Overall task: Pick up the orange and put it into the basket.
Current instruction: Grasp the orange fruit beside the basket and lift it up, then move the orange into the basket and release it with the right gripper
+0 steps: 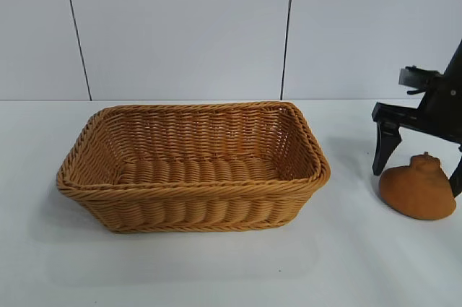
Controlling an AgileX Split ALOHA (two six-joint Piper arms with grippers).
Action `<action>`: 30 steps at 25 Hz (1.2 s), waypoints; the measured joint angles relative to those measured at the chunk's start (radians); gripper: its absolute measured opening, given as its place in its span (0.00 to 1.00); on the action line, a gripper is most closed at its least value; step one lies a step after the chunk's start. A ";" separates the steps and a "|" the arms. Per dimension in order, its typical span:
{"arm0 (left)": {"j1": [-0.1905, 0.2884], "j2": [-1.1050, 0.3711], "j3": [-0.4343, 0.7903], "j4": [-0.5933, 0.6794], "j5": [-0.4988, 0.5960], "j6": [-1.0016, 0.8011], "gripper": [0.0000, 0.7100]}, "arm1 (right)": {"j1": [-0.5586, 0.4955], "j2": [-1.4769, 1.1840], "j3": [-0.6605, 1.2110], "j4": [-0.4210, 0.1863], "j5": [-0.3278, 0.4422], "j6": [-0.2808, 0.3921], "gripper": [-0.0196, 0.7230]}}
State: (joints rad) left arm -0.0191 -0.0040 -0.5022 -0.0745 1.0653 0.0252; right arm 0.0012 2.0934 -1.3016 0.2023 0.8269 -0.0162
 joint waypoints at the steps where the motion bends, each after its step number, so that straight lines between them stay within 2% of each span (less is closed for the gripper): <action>1: 0.000 0.000 0.000 0.000 0.000 0.000 0.90 | 0.000 -0.011 -0.003 -0.003 0.003 0.000 0.16; 2: 0.000 0.000 0.000 0.000 0.000 0.000 0.90 | 0.000 -0.025 -0.004 -0.003 0.007 0.000 0.10; 9: 0.000 0.000 0.000 0.000 0.000 0.000 0.90 | 0.013 -0.177 -0.004 0.009 0.004 0.000 0.11; 14: 0.000 0.000 0.000 0.000 0.000 0.000 0.90 | 0.078 -0.331 -0.037 0.019 0.011 0.000 0.11; 20: 0.000 0.000 0.000 0.000 0.000 0.000 0.90 | 0.212 -0.417 -0.099 0.034 0.012 0.004 0.11; 24: 0.000 0.000 0.000 0.000 0.000 0.000 0.90 | 0.337 -0.418 -0.102 0.050 0.004 0.029 0.11; 30: 0.000 0.000 0.000 0.000 0.000 0.000 0.90 | 0.533 -0.400 -0.102 0.066 -0.121 0.074 0.11</action>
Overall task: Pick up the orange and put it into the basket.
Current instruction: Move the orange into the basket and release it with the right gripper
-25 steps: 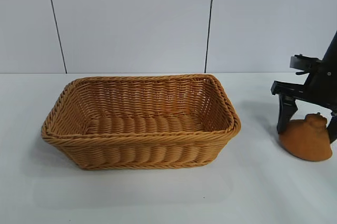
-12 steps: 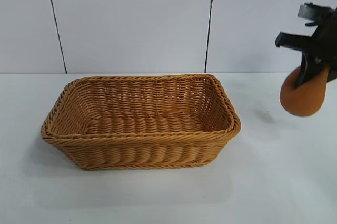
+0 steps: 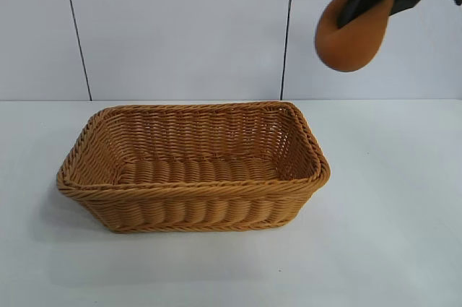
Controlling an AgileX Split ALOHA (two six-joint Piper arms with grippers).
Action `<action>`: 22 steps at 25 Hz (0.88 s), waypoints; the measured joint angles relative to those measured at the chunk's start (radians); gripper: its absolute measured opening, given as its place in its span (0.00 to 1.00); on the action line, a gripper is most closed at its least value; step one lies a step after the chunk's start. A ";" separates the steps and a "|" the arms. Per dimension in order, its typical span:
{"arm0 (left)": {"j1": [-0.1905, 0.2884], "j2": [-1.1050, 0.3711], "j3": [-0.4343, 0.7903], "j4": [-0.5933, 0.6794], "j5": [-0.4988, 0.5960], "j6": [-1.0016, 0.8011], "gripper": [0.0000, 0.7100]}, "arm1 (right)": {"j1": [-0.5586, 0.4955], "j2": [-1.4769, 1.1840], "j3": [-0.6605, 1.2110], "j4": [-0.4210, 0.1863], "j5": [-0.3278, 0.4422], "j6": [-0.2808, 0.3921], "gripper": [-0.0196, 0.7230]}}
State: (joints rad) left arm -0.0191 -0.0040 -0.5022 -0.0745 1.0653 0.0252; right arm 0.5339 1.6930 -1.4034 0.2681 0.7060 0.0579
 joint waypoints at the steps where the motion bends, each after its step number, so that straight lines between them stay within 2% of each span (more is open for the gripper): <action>1: 0.000 0.000 0.000 0.000 0.000 0.000 0.90 | 0.021 0.013 0.000 0.002 -0.022 0.001 0.11; 5: 0.000 0.000 0.000 0.000 0.000 0.000 0.90 | 0.080 0.093 0.000 0.003 -0.100 0.004 0.11; 11: 0.000 0.000 0.000 0.000 0.000 0.000 0.90 | 0.084 0.276 0.000 0.004 -0.218 0.004 0.11; 16: 0.000 0.000 0.000 0.000 0.000 0.000 0.90 | 0.084 0.399 0.000 0.034 -0.212 0.004 0.11; 22: 0.000 0.000 0.000 0.000 0.000 0.000 0.90 | 0.084 0.411 -0.007 0.038 -0.197 0.004 0.12</action>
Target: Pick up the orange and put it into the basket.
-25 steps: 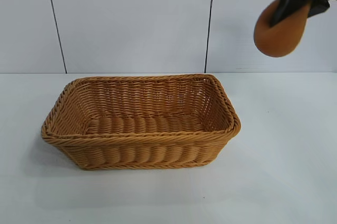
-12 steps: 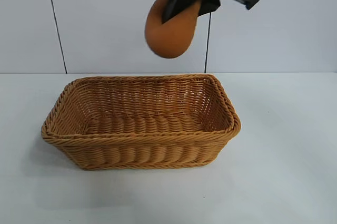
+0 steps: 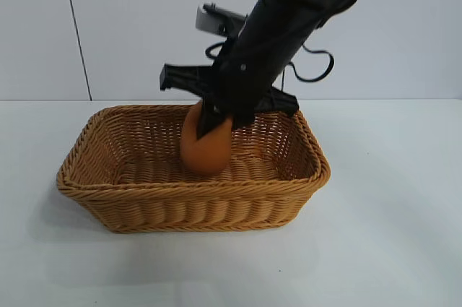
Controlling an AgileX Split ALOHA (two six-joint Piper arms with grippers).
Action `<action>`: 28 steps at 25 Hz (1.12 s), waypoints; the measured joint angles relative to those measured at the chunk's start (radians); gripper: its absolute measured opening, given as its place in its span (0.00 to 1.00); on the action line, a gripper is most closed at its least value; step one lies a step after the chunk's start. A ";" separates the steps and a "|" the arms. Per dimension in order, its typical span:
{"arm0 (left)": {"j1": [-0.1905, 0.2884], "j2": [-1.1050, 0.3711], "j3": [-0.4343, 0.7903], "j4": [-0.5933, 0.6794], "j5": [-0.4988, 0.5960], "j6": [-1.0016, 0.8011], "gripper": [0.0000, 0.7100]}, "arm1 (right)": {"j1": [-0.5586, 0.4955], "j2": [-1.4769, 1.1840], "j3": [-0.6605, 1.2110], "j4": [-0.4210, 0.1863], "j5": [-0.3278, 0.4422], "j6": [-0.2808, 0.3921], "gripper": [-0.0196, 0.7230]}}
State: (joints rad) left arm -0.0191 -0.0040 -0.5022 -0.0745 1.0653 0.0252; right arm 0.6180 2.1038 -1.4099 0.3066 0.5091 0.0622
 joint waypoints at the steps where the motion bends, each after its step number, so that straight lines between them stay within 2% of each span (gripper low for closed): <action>1: 0.000 0.000 0.000 0.000 0.000 0.000 0.90 | 0.000 0.000 -0.003 -0.001 0.005 0.000 0.15; 2: 0.000 0.000 0.000 0.000 0.000 0.000 0.90 | 0.000 0.000 -0.010 -0.001 0.011 0.000 0.23; 4: 0.000 0.000 0.000 0.000 0.000 0.000 0.90 | 0.000 0.000 -0.032 -0.008 0.026 0.000 0.44; 6: 0.000 0.000 0.000 0.000 0.000 0.000 0.90 | 0.000 -0.002 -0.060 -0.028 0.049 0.000 0.70; 7: 0.000 0.000 0.000 0.000 0.000 0.000 0.90 | 0.000 -0.006 -0.082 -0.046 0.069 0.000 0.78; 9: 0.000 0.000 0.000 0.000 0.000 0.000 0.90 | 0.000 -0.014 -0.132 -0.083 0.130 0.000 0.86; 11: 0.000 0.000 0.000 0.000 0.000 0.000 0.90 | 0.000 -0.022 -0.211 -0.120 0.220 0.000 0.89; 15: 0.000 0.000 0.000 0.000 0.000 0.000 0.90 | 0.000 -0.025 -0.383 -0.226 0.451 0.000 0.90; 19: 0.000 0.000 0.000 0.000 0.000 0.000 0.90 | 0.000 -0.026 -0.482 -0.371 0.638 0.039 0.90; 20: 0.000 0.000 0.000 0.000 0.000 0.000 0.90 | -0.003 -0.026 -0.493 -0.404 0.668 0.052 0.90; 22: 0.000 0.000 0.000 0.000 0.000 0.000 0.90 | -0.016 -0.026 -0.499 -0.429 0.694 0.063 0.90; 28: 0.000 0.000 0.000 0.000 0.000 0.000 0.90 | -0.127 -0.026 -0.501 -0.413 0.701 0.068 0.90</action>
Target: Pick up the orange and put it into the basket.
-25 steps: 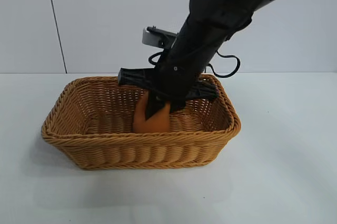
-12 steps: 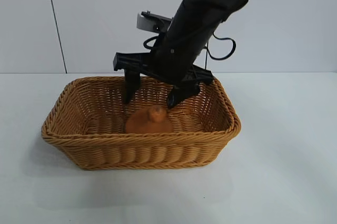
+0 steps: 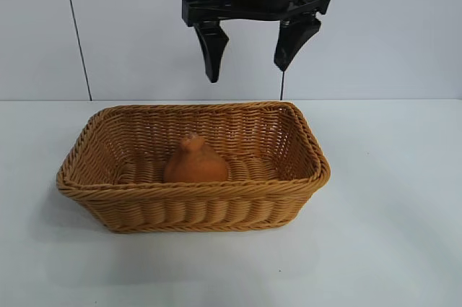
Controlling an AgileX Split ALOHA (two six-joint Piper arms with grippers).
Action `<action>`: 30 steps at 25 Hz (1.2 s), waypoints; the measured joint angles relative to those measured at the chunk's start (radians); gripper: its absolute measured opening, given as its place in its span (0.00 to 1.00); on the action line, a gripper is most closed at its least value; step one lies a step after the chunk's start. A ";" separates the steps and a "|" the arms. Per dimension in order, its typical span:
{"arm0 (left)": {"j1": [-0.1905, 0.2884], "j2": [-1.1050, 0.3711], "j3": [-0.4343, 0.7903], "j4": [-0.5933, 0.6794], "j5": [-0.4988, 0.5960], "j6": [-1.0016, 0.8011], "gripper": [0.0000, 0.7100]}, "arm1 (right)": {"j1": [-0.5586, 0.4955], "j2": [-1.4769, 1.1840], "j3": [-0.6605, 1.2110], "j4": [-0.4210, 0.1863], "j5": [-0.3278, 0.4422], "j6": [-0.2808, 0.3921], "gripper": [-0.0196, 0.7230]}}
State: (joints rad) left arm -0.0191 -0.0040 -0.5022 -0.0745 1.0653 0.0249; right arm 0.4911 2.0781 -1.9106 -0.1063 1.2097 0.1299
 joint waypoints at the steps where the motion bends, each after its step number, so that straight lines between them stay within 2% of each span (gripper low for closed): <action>1: 0.000 0.000 0.000 0.000 0.000 0.000 0.90 | -0.025 0.000 0.000 0.001 0.000 -0.004 0.90; 10: 0.000 0.000 0.000 0.000 0.001 0.000 0.90 | -0.370 0.000 0.000 -0.004 0.000 -0.019 0.90; 14: 0.000 0.000 0.000 0.000 0.001 0.000 0.90 | -0.469 0.000 0.000 0.020 0.000 -0.020 0.90; 18: 0.000 0.000 0.000 0.000 0.001 0.000 0.90 | -0.484 -0.012 0.021 0.055 -0.001 -0.049 0.90; 21: 0.000 0.000 0.000 0.000 0.001 0.000 0.90 | -0.482 -0.058 0.114 0.065 -0.002 -0.062 0.90; 26: 0.000 0.000 0.000 0.000 0.001 0.000 0.90 | -0.482 -0.207 0.402 0.077 -0.001 -0.088 0.89; 30: 0.000 0.000 0.000 0.000 0.001 0.000 0.90 | -0.482 -0.375 0.667 0.113 0.005 -0.106 0.87</action>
State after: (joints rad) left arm -0.0191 -0.0040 -0.5022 -0.0745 1.0662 0.0249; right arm 0.0094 1.7030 -1.2438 0.0067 1.2145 0.0236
